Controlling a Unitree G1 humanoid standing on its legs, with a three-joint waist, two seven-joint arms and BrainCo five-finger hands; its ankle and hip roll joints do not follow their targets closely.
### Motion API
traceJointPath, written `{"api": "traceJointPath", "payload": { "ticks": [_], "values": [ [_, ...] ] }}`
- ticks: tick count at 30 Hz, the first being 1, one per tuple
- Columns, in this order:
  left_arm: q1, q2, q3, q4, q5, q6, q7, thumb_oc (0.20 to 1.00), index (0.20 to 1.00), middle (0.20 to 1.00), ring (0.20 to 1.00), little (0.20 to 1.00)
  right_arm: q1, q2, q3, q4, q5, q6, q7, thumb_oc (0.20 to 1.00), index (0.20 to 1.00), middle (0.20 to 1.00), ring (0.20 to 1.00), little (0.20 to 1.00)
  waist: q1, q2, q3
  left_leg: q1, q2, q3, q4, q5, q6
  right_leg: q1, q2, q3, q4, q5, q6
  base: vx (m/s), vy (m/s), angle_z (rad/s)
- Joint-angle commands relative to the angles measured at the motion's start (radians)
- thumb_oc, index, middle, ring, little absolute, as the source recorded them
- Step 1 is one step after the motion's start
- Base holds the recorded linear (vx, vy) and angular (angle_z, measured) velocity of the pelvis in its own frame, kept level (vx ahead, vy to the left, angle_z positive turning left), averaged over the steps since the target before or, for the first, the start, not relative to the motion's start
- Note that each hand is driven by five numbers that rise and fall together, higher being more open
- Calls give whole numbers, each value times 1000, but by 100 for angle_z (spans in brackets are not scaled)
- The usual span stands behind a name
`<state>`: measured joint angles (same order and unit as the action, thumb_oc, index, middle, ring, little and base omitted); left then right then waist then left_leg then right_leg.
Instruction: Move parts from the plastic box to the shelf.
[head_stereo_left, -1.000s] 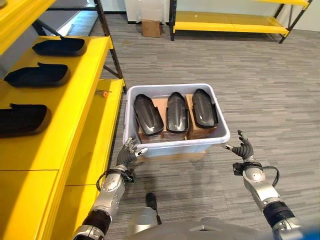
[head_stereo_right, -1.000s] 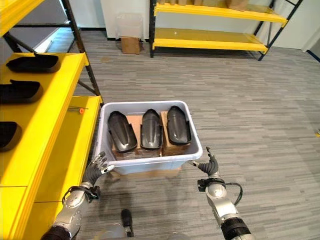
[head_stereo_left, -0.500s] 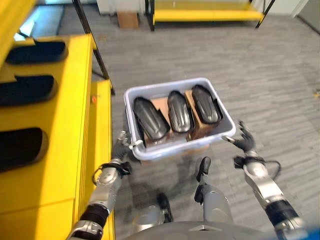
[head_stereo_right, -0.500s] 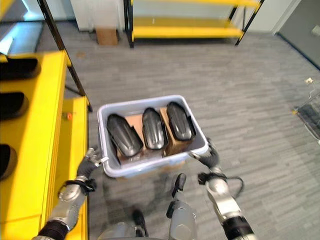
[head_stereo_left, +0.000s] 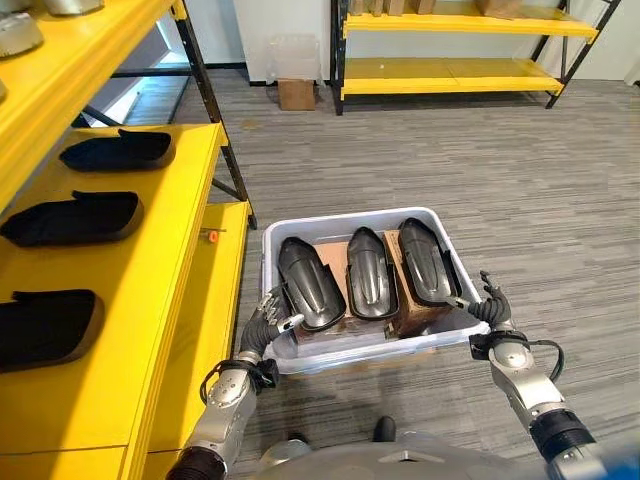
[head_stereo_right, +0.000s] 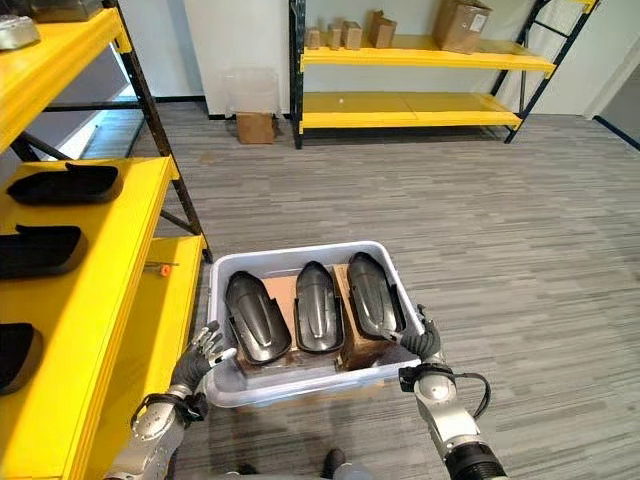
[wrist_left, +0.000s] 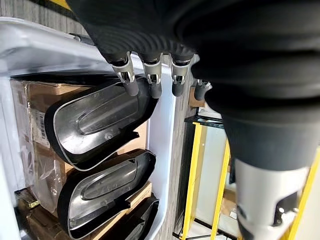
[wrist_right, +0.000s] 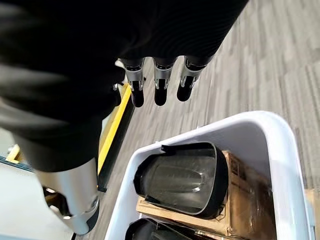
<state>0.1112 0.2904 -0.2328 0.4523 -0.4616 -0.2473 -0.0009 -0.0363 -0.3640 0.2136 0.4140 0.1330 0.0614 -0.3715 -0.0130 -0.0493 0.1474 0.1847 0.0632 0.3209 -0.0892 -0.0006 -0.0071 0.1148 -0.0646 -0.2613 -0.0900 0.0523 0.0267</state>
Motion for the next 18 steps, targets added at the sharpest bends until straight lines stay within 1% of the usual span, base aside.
{"api": "traceJointPath", "payload": {
  "ticks": [1, 3, 5, 8, 13, 15, 16, 18],
  "values": [
    [-31, 16, -11, -26, -16, -39, 3, 1000, 1000, 1000, 1000, 1000, -75, -11, -4, -18, -60, -16, -68, 1000, 1000, 1000, 1000, 1000, 17, 1, 20, 8, 45, -30, 2, -14, -31, -5, -91, -16, 45, 21, 94, 28, -38, 4],
    [-31, 19, -12, -28, -20, -42, 8, 1000, 1000, 1000, 1000, 1000, -79, -16, -3, -18, -74, -16, -82, 1000, 1000, 1000, 1000, 1000, 18, 2, 22, 6, 47, -30, 2, -12, -32, -5, -90, -18, 51, 15, 93, 21, -45, 2],
    [-32, 21, -11, -31, -24, -50, 20, 1000, 1000, 1000, 1000, 1000, -89, -29, 3, -20, -109, -14, -110, 1000, 1000, 1000, 1000, 1000, 20, 4, 30, -1, 53, -23, 8, -8, -35, -3, -82, -22, 62, -1, 84, 23, -80, -2],
    [-31, 22, -7, -28, -25, -58, 26, 1000, 1000, 1000, 1000, 1000, -103, -43, 11, -14, -104, -17, -103, 1000, 1000, 1000, 1000, 1000, 24, 7, 38, -15, 60, -30, 22, -2, -41, -1, -71, -18, 71, -18, 71, 47, -84, -2],
    [-32, 28, 1, -45, -33, -61, 21, 1000, 1000, 1000, 1000, 1000, -127, -70, 6, 4, -96, -49, -57, 1000, 1000, 1000, 1000, 1000, 29, 12, 49, -42, 70, -31, 67, -5, -52, -2, -62, -20, 80, -33, 55, 75, -100, 2],
    [-31, 31, 3, -53, -37, -58, 20, 1000, 1000, 1000, 1000, 1000, -141, -83, 4, 9, -86, -48, -33, 1000, 1000, 1000, 1000, 1000, 33, 14, 54, -57, 74, -35, 87, -4, -56, -6, -61, -22, 88, -38, 50, 78, -100, 5],
    [-39, 37, 0, -59, -40, -52, 14, 1000, 1000, 1000, 1000, 1000, -175, -101, 8, 34, -84, -48, -18, 1000, 1000, 1000, 1000, 1000, 42, 17, 62, -79, 85, -37, 114, -4, -63, -13, -60, -29, 101, -47, 41, 91, -114, 6],
    [-51, 39, -6, -59, -46, -56, 10, 1000, 1000, 1000, 1000, 1000, -212, -117, 16, 58, -73, -46, -12, 1000, 1000, 1000, 1000, 1000, 48, 21, 70, -102, 94, -35, 138, -3, -68, -28, -63, -39, 118, -53, 35, 42, -64, 16]
  ]
}}
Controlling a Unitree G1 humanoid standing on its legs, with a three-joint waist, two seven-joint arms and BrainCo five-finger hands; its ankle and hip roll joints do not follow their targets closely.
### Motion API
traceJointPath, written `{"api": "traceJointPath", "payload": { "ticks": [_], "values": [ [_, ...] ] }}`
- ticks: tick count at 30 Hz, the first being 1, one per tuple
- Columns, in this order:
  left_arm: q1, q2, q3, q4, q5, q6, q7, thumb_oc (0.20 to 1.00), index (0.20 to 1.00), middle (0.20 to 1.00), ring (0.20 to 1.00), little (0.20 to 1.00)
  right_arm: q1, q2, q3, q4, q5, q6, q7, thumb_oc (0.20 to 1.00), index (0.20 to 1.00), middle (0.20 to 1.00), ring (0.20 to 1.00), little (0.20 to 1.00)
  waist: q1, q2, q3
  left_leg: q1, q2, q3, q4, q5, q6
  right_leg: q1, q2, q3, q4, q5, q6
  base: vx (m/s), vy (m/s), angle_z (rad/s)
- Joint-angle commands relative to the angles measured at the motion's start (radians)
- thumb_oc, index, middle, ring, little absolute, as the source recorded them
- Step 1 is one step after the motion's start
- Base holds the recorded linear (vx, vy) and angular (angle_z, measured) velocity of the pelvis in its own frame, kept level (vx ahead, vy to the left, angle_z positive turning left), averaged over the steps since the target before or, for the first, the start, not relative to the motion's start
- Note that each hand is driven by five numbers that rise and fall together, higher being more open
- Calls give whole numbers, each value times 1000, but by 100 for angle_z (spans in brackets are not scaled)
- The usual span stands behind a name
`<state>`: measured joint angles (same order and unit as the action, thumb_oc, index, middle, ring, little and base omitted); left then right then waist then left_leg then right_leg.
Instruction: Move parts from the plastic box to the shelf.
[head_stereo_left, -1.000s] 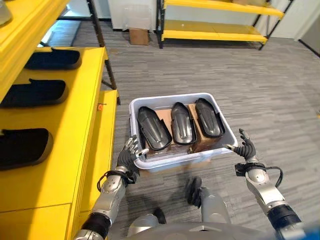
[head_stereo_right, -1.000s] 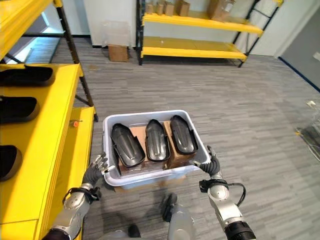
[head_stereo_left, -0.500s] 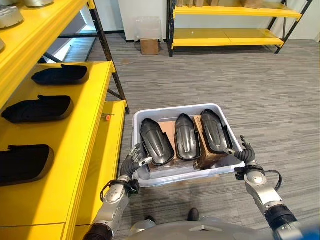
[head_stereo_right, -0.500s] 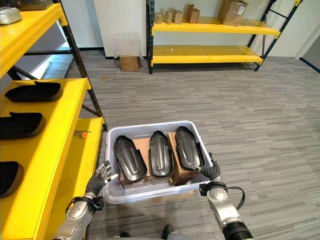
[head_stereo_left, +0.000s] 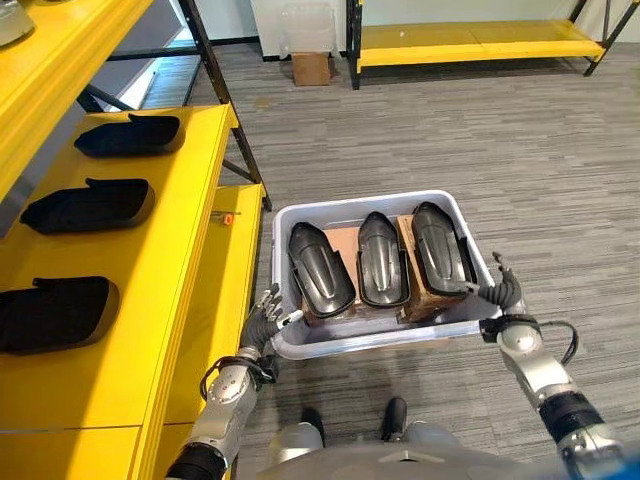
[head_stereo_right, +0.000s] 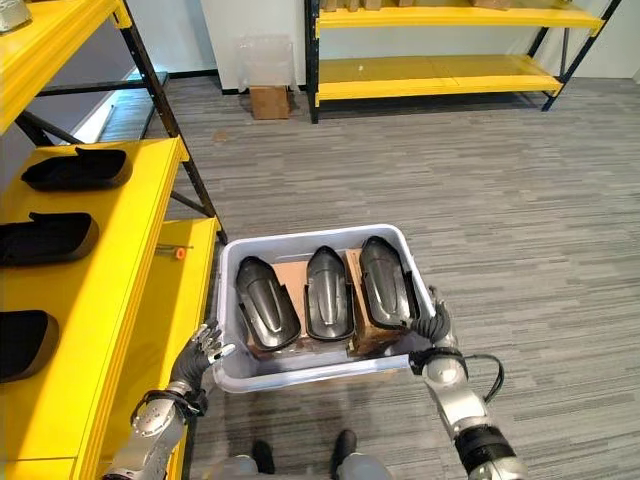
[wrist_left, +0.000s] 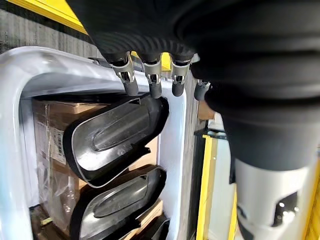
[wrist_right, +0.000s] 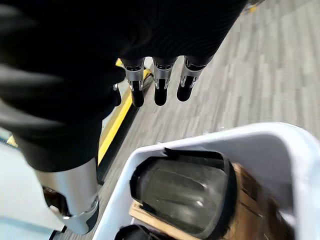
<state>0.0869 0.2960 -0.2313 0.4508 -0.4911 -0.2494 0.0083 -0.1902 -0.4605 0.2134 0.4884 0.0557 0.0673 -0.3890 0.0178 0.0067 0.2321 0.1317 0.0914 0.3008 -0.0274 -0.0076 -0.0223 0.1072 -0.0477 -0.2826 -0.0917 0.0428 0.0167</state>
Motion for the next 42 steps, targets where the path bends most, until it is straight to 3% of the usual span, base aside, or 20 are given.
{"api": "traceJointPath", "payload": {
  "ticks": [1, 6, 7, 9, 24, 36, 42],
  "values": [
    [-27, 34, -8, -58, -17, -54, 1, 1000, 1000, 1000, 1000, 1000, -58, -21, 16, -17, 5, -52, 5, 1000, 1000, 1000, 1000, 1000, 17, -35, -15, -49, 66, -15, 76, 4, -53, -21, -80, -18, 120, -44, 45, 3, -13, 16],
    [-27, 34, -8, -58, -17, -54, 1, 1000, 1000, 1000, 1000, 1000, -58, -21, 16, -17, 5, -52, 5, 1000, 1000, 1000, 1000, 1000, 17, -35, -15, -49, 66, -15, 76, 4, -53, -21, -80, -18, 120, -44, 45, 7, -7, 1],
    [-53, 48, -25, -78, -36, -74, -3, 1000, 1000, 1000, 1000, 1000, -134, -49, 21, 14, 22, -35, 21, 1000, 1000, 1000, 1000, 1000, 25, -27, 10, -73, 75, -10, 102, -9, -64, -46, -83, -27, 150, -65, 40, -177, -64, 0],
    [-138, 74, -40, -165, -62, -86, 15, 1000, 1000, 1000, 1000, 1000, -279, -69, 27, 108, 60, -21, -1, 1000, 1000, 1000, 1000, 1000, 28, 6, 63, -138, 98, 16, 104, 28, -66, -145, -93, -77, 218, -79, 18, -226, -21, 10],
    [-99, 71, -29, -226, -61, -81, 48, 1000, 1000, 1000, 1000, 1000, -236, -45, 35, 70, -9, -4, 14, 1000, 1000, 1000, 1000, 1000, 20, 25, 59, -112, 108, 31, 105, 60, -77, -118, -101, -82, 226, -87, 12, 41, 19, 13],
    [-225, 111, -60, -299, -82, -123, 88, 1000, 1000, 1000, 1000, 1000, -435, -83, 44, 130, 20, 45, -18, 1000, 1000, 1000, 1000, 1000, 30, 51, 167, -231, 97, 13, 113, 38, -70, -275, -117, -79, 305, -104, 15, -106, 5, -1],
    [-283, 123, -81, -350, -79, -110, 115, 1000, 1000, 1000, 1000, 1000, -512, -87, 59, 166, 27, 52, -4, 1000, 1000, 1000, 1000, 1000, 39, 60, 216, -297, 93, 2, 138, 37, -65, -354, -128, -76, 360, -112, 16, -89, -2, 2]
  ]
}}
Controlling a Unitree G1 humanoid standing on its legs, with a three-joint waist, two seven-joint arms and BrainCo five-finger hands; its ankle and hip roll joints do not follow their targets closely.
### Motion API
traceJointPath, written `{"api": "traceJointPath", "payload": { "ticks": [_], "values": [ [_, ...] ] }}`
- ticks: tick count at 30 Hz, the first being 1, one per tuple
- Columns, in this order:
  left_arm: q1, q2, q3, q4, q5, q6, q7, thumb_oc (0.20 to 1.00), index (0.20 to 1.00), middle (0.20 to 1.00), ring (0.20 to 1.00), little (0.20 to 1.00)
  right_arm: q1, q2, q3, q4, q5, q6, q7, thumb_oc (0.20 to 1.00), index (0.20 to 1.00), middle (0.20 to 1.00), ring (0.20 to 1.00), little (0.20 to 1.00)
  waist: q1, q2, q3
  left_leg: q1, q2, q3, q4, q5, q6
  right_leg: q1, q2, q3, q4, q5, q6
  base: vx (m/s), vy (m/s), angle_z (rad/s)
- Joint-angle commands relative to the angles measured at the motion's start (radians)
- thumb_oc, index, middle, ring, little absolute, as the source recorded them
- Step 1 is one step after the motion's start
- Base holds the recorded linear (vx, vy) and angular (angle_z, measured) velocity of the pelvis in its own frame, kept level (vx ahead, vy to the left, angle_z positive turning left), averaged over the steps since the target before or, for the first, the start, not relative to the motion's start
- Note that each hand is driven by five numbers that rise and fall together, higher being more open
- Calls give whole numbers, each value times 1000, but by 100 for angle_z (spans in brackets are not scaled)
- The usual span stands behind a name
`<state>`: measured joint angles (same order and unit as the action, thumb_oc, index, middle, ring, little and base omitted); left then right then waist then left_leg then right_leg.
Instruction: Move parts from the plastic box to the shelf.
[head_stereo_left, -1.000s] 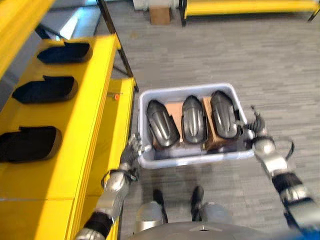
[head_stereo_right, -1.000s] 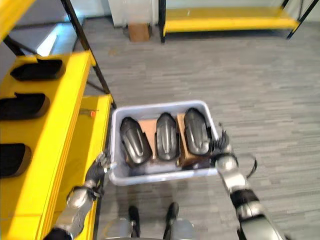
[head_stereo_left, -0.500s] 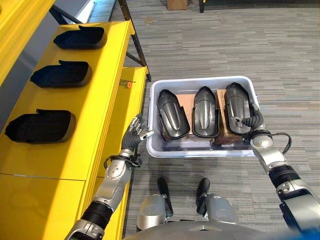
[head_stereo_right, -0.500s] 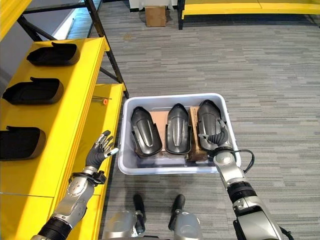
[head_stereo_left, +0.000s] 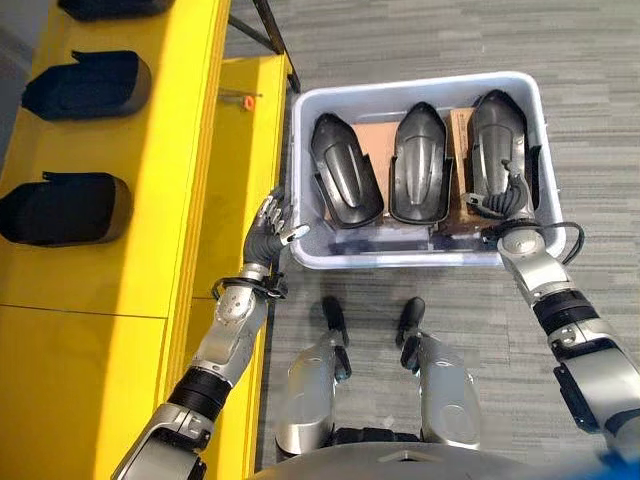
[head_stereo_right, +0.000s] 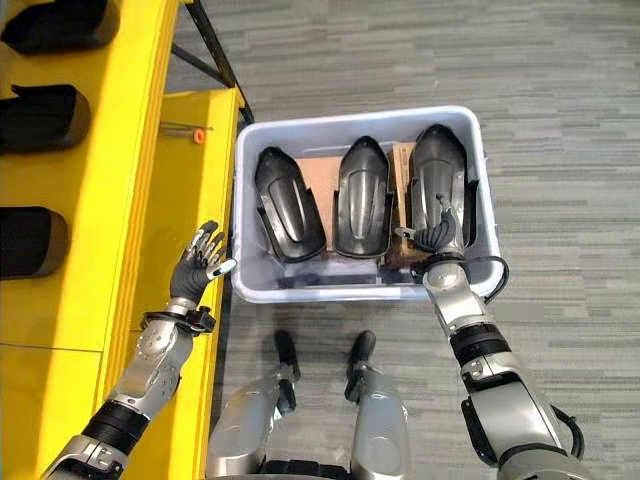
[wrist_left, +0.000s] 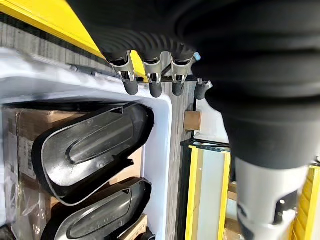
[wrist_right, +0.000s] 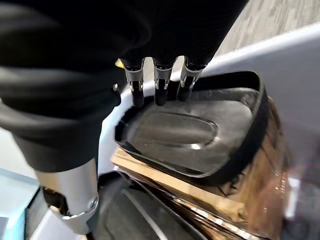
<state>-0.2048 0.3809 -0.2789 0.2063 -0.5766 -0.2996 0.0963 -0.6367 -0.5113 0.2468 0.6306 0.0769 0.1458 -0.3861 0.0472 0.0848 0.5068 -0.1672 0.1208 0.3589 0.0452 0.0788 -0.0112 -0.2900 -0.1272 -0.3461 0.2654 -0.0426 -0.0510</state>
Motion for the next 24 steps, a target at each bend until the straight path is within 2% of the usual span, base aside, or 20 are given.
{"api": "traceJointPath", "payload": {
  "ticks": [1, 6, 9, 12, 17, 24],
  "values": [
    [2, 40, -37, -106, 7, -59, 29, 1000, 1000, 1000, 1000, 1000, -75, -36, 30, 29, 3, -24, -9, 1000, 1000, 1000, 1000, 1000, 10, -17, -54, -6, 63, -58, 69, -49, -77, 34, -49, -13, 10, -27, 83, -88, 12, 4],
    [-35, 40, -59, -119, -5, -54, 40, 1000, 1000, 1000, 1000, 1000, -171, -42, 43, 111, 54, 0, -13, 1000, 1000, 1000, 1000, 1000, 26, -1, -17, -75, 54, -67, 97, -48, -72, -46, -66, -11, 68, -35, 82, -61, 13, 3],
    [-56, 47, -71, -144, -8, -71, 49, 1000, 1000, 1000, 1000, 1000, -222, -50, 41, 163, 62, 14, -73, 1000, 1000, 1000, 1000, 1000, 34, 2, 13, -125, 41, -82, 132, -57, -66, -97, -68, -5, 104, -38, 82, -82, 23, 5],
    [-61, 38, -83, -159, -19, -77, 36, 1000, 1000, 1000, 1000, 1000, -245, -53, 50, 205, 38, 1, -52, 1000, 1000, 1000, 1000, 1000, 39, 6, 13, -163, 37, -87, 144, -57, -66, -127, -62, -4, 114, -43, 77, -13, 21, 2],
    [-75, 34, -111, -180, -16, -70, 64, 1000, 1000, 1000, 1000, 1000, -279, -44, 72, 242, 92, -13, -27, 1000, 1000, 1000, 1000, 1000, 50, 9, 13, -220, 31, -92, 162, -56, -59, -187, -70, -4, 146, -45, 75, -11, -2, -1],
    [-62, 40, -110, -188, -18, -67, 55, 1000, 1000, 1000, 1000, 1000, -299, -34, 71, 224, 125, -37, 8, 1000, 1000, 1000, 1000, 1000, 56, 14, 13, -254, 27, -100, 174, -51, -59, -217, -69, 1, 152, -42, 72, 0, 0, 0]
  ]
}}
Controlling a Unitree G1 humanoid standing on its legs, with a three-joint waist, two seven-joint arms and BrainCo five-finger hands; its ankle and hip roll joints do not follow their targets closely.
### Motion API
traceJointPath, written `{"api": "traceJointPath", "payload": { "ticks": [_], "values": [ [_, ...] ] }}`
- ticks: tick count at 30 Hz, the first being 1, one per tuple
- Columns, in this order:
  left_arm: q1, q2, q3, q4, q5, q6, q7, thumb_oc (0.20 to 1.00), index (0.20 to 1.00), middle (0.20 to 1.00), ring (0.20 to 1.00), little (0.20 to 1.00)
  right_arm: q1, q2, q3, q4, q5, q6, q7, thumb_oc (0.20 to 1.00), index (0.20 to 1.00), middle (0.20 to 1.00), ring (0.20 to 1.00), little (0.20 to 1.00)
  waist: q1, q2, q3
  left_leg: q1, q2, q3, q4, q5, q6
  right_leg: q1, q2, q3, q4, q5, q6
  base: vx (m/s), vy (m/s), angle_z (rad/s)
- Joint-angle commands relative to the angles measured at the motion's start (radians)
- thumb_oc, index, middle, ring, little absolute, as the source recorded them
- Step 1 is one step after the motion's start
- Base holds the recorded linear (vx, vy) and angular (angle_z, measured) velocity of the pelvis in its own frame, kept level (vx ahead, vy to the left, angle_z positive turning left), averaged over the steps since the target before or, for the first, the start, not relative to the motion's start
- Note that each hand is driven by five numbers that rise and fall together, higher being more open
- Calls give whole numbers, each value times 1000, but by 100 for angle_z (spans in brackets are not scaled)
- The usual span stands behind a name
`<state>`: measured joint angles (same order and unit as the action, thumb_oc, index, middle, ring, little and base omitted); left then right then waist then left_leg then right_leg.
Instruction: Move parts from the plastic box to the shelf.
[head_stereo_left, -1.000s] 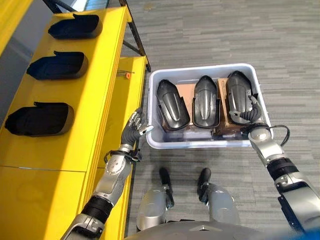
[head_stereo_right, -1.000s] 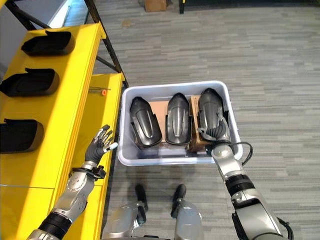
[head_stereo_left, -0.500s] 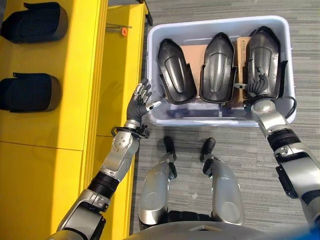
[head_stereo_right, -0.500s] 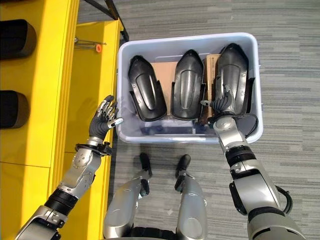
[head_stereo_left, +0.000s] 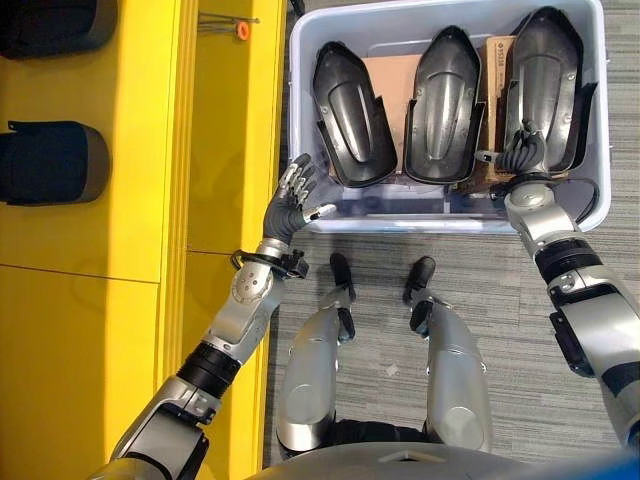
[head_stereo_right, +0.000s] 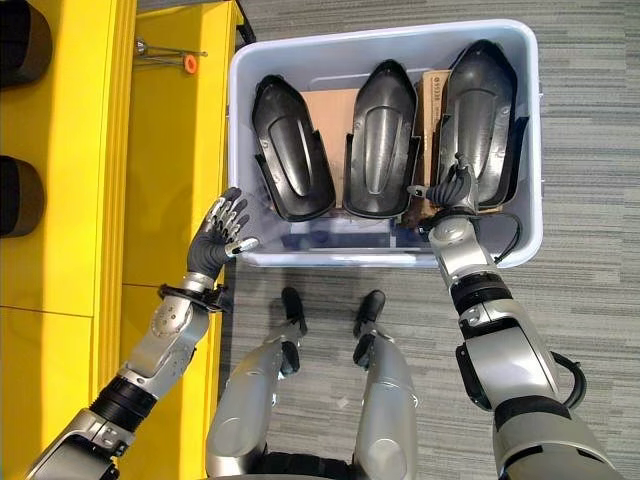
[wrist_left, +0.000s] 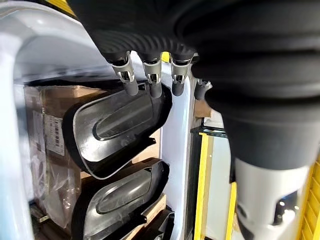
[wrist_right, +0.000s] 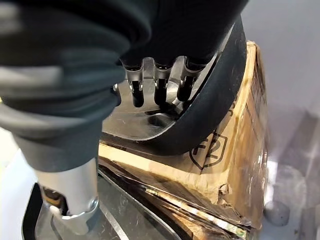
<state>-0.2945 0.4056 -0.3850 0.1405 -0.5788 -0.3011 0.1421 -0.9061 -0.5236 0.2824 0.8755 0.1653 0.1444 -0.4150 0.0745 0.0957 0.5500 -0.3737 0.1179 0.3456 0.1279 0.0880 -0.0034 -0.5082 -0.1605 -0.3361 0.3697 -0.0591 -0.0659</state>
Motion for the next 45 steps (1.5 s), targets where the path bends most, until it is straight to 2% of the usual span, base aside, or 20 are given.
{"api": "traceJointPath", "payload": {
  "ticks": [1, 2, 3, 4, 6, 12, 15, 17, 20, 22, 23, 24, 27, 31, 34, 36, 40, 42, 43, 45],
  "values": [
    [32, 14, -2, -123, -19, -66, 4, 1000, 1000, 1000, 1000, 1000, -29, -19, 35, -30, 31, -43, 50, 1000, 1000, 1000, 1000, 1000, 29, 3, -30, -49, 31, -87, 91, -59, -67, -2, -36, -8, 50, -25, 86, 0, 0, 0],
    [35, 15, 0, -126, -22, -64, 3, 1000, 1000, 1000, 1000, 1000, -28, -18, 36, -42, 34, -52, 65, 1000, 1000, 1000, 1000, 1000, 30, 3, -30, -50, 31, -87, 90, -58, -67, -2, -34, -8, 50, -26, 86, 0, 0, 0],
    [41, 3, 1, -129, -146, -31, -33, 1000, 1000, 1000, 1000, 1000, -29, -8, 39, -75, 38, -79, 90, 1000, 1000, 1000, 1000, 1000, 32, 4, -30, -54, 31, -90, 91, -54, -68, -5, -35, -7, 52, -24, 85, 0, 0, 0],
    [43, -2, 2, -131, -161, -27, -25, 1000, 1000, 1000, 1000, 1000, -29, -6, 40, -81, 42, -83, 93, 1000, 1000, 1000, 1000, 1000, 32, 4, -30, -54, 30, -91, 92, -55, -67, -6, -35, -7, 53, -24, 86, 0, 0, 0],
    [43, -8, 3, -117, -109, -39, -21, 1000, 1000, 1000, 1000, 1000, -40, 9, 48, -96, 53, -84, 103, 1000, 1000, 1000, 1000, 1000, 34, 4, -30, -55, 30, -92, 96, -56, -66, -9, -37, -7, 60, -25, 85, 0, 0, 0],
    [57, -13, -7, -113, -103, -36, -44, 1000, 1000, 1000, 1000, 1000, -60, 33, 73, -157, 49, -53, 169, 1000, 1000, 1000, 1000, 1000, 47, 3, -30, -48, 29, -100, 94, -51, -68, 2, -39, -14, 60, -23, 85, 0, 0, 0],
    [74, -24, -11, -99, -174, -29, -65, 1000, 1000, 1000, 1000, 1000, -51, 40, 89, -184, 79, -37, 174, 1000, 1000, 1000, 1000, 1000, 46, 0, -30, -20, 26, -107, 93, -70, -79, 26, -42, -4, 65, -47, 98, 61, 22, 6],
    [66, -28, -10, -91, -156, -37, -75, 1000, 1000, 1000, 1000, 1000, -60, 50, 88, -176, 66, -39, 149, 1000, 1000, 1000, 1000, 1000, 48, 2, -30, -30, 31, -101, 88, -47, -69, 19, -40, -12, 54, -20, 86, -87, 5, 5],
    [61, -29, -21, -94, -155, -43, -73, 1000, 1000, 1000, 1000, 1000, -76, 53, 80, -154, 42, -38, 79, 1000, 1000, 1000, 1000, 1000, 50, 4, -30, -25, 31, -102, 86, -47, -68, 24, -40, -11, 53, -20, 86, -28, 2, 0],
    [59, -34, -33, -91, -145, -54, -69, 1000, 1000, 1000, 1000, 1000, -96, 43, 65, -131, 12, -122, -71, 1000, 1000, 1000, 1000, 1000, 49, 9, -30, -18, 32, -101, 81, -47, -67, 30, -38, -8, 51, -19, 86, -16, 37, 4],
    [59, -32, -36, -93, -142, -55, -65, 1000, 1000, 1000, 1000, 1000, -97, 42, 58, -133, -14, -131, -104, 1000, 1000, 1000, 1000, 1000, 49, 9, -30, -17, 31, -102, 81, -48, -67, 31, -38, -8, 51, -19, 87, -7, 64, 3],
    [60, -36, -49, -102, -143, -58, -55, 1000, 1000, 1000, 1000, 1000, -90, 34, 27, -156, -116, -145, -234, 1000, 1000, 1000, 1000, 1000, 42, 14, -30, -9, 29, -100, 75, -48, -66, 37, -35, -3, 47, -19, 89, -3, 71, 1],
    [61, -42, -73, -119, -120, -77, -20, 1000, 1000, 1000, 1000, 1000, -70, 23, -6, -208, -243, -159, -339, 1000, 1000, 1000, 1000, 1000, 28, 22, -30, -3, 26, -95, 66, -50, -65, 39, -32, 3, 38, -19, 93, -17, 78, -4],
    [52, -56, -103, -116, -128, -78, 5, 1000, 1000, 1000, 1000, 1000, -56, 10, 13, -293, -494, -134, -414, 1000, 1000, 1000, 1000, 1000, 12, 33, -30, 11, 23, -82, 58, -51, -65, 50, -29, 9, 23, -17, 97, -11, 58, -8],
    [48, -64, -119, -91, -145, -83, -8, 1000, 1000, 1000, 1000, 1000, -76, -20, 72, -289, -643, -108, -410, 1000, 1000, 1000, 1000, 1000, 9, 40, -30, 19, 21, -75, 52, -48, -67, 59, -31, 7, 12, -13, 99, -16, 36, -7],
    [47, -66, -131, -73, -153, -94, -27, 1000, 1000, 1000, 1000, 1000, -87, -39, 117, -282, -640, -102, -443, 1000, 1000, 1000, 1000, 1000, 8, 43, -30, 28, 23, -73, 51, -47, -69, 71, -32, 4, 5, -12, 99, 0, 15, -2],
    [60, -53, -127, -65, -174, -109, -65, 1000, 1000, 1000, 1000, 1000, -74, -62, 106, -276, -568, -125, -483, 1000, 1000, 1000, 1000, 1000, 4, 46, -30, 40, 24, -67, 46, -46, -71, 79, -32, 4, -2, -11, 100, -1, 8, 0],
    [61, -52, -121, -62, -197, -106, -77, 1000, 1000, 1000, 1000, 1000, -59, -62, 96, -278, -598, -111, -448, 1000, 1000, 1000, 1000, 1000, 2, 44, -30, 41, 22, -66, 40, -47, -71, 79, -34, 3, -9, -8, 103, 0, 0, 0],
    [54, -62, -121, -61, -172, -101, -66, 1000, 1000, 1000, 1000, 1000, -56, -51, 110, -270, -558, -80, -438, 1000, 1000, 1000, 1000, 1000, 1, 43, -30, 37, 23, -64, 40, -47, -70, 75, -34, 6, -11, -7, 102, 0, 0, 0],
    [46, -67, -129, -58, -167, -105, -50, 1000, 1000, 1000, 1000, 1000, -53, -38, 110, -237, -468, -65, -453, 1000, 1000, 1000, 1000, 1000, 1, 42, -30, 26, 25, -64, 47, -50, -69, 65, -35, 6, -4, -8, 100, 1, 15, -3]
  ]
}}
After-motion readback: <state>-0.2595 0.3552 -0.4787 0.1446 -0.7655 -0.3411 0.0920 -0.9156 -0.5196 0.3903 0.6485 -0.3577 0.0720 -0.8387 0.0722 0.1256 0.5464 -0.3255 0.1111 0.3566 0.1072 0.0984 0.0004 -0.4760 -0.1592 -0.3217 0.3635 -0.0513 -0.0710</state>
